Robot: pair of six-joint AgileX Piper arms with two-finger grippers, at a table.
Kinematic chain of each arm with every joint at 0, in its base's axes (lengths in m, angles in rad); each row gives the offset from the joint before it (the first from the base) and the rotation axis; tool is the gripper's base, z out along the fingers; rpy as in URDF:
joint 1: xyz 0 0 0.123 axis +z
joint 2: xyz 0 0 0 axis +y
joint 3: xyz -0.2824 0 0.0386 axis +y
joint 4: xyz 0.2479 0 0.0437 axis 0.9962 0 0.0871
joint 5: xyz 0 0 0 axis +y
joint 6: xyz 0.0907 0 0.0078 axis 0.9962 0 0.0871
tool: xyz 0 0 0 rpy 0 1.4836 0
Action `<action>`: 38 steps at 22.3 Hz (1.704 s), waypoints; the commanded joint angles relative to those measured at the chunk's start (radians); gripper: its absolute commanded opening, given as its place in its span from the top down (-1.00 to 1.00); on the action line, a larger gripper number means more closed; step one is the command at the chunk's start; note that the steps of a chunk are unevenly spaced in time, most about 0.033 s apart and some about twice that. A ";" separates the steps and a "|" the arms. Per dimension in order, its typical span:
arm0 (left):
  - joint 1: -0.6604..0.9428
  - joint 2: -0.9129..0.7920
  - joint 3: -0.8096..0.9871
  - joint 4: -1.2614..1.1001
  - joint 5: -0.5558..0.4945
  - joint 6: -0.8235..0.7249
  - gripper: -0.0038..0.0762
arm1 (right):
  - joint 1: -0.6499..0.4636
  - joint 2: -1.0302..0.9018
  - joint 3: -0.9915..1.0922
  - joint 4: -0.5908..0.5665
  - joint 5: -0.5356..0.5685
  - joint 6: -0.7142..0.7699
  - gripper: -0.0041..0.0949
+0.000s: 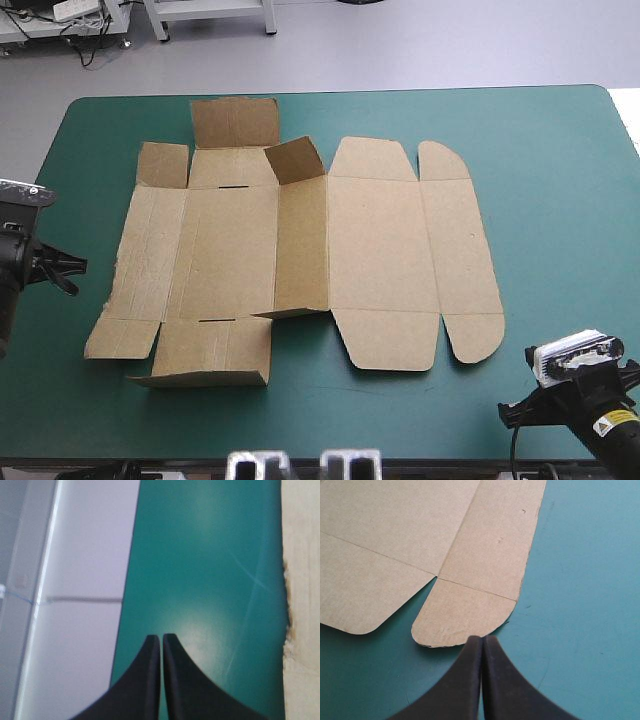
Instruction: Fold the box
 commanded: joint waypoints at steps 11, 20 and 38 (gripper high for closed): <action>0.591 0.342 -0.046 -1.134 0.110 0.545 0.87 | 0.002 0.011 -0.021 -0.009 -0.054 -0.006 0.94; 0.589 0.394 -0.048 -1.177 0.235 0.600 0.54 | 0.002 0.011 -0.021 -0.011 -0.035 -0.006 0.94; 0.491 0.655 -0.048 -1.249 0.336 0.832 -0.02 | 0.002 0.011 -0.021 -0.016 -0.021 -0.001 0.94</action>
